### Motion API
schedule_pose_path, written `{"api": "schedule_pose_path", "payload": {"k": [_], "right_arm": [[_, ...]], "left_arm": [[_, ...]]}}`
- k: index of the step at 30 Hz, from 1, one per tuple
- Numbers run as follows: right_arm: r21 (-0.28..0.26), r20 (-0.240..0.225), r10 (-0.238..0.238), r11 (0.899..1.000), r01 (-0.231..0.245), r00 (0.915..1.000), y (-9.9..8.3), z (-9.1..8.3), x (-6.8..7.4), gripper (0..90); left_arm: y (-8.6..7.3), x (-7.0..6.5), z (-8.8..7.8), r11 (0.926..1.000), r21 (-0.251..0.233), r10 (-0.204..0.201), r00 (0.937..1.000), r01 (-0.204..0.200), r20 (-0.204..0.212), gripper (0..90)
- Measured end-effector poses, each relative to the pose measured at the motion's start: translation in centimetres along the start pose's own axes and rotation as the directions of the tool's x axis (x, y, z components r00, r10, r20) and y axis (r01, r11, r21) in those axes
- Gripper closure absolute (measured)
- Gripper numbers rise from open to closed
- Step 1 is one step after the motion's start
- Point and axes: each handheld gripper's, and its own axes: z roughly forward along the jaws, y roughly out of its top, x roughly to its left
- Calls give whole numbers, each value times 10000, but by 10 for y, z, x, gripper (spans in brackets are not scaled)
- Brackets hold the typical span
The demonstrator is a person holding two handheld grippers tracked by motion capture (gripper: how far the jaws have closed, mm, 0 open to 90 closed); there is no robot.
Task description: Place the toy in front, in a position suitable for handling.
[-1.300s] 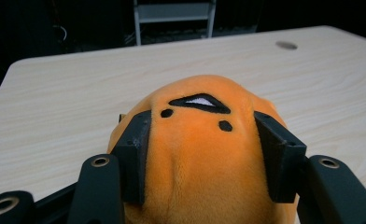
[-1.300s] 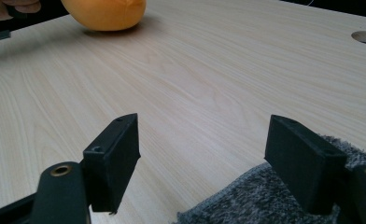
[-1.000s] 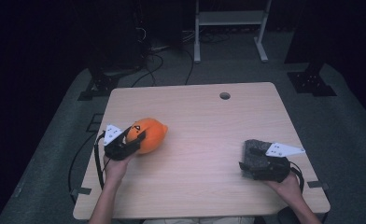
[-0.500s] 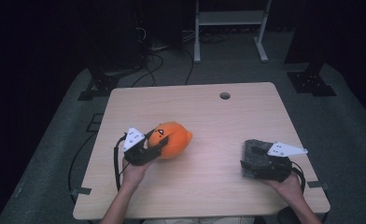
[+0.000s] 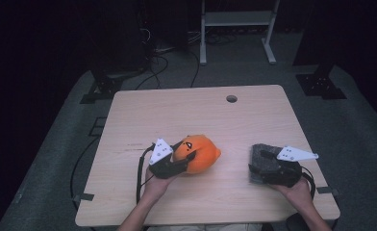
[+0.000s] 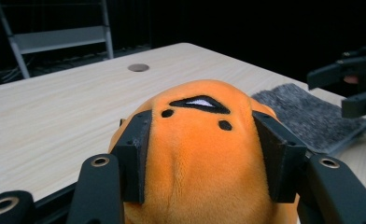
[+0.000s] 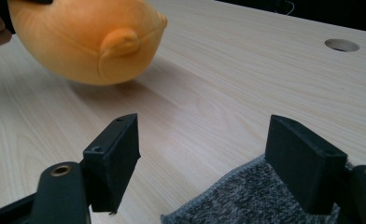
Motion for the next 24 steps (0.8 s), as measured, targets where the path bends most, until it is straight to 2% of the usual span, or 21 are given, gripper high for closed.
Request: {"api": "schedule_pose_path", "payload": {"k": [10, 21, 24], "right_arm": [[-62, 77, 58, 10000, -57, 10000, 0, -1, -1, 249], [-124, 67, 99, 9999, -98, 9999, 0, -2, -1, 249], [-151, 75, 110, 9998, -108, 9999, 0, -2, -2, 249]], "left_arm": [[-6, -15, 12, 9998, 122, 158, 9988, -164, 470, 442], [-18, -24, 20, 9982, 482, 297, 9944, -347, 1014, 426], [-17, -24, 20, 9979, 514, 347, 9936, -404, 1074, 389]]}}
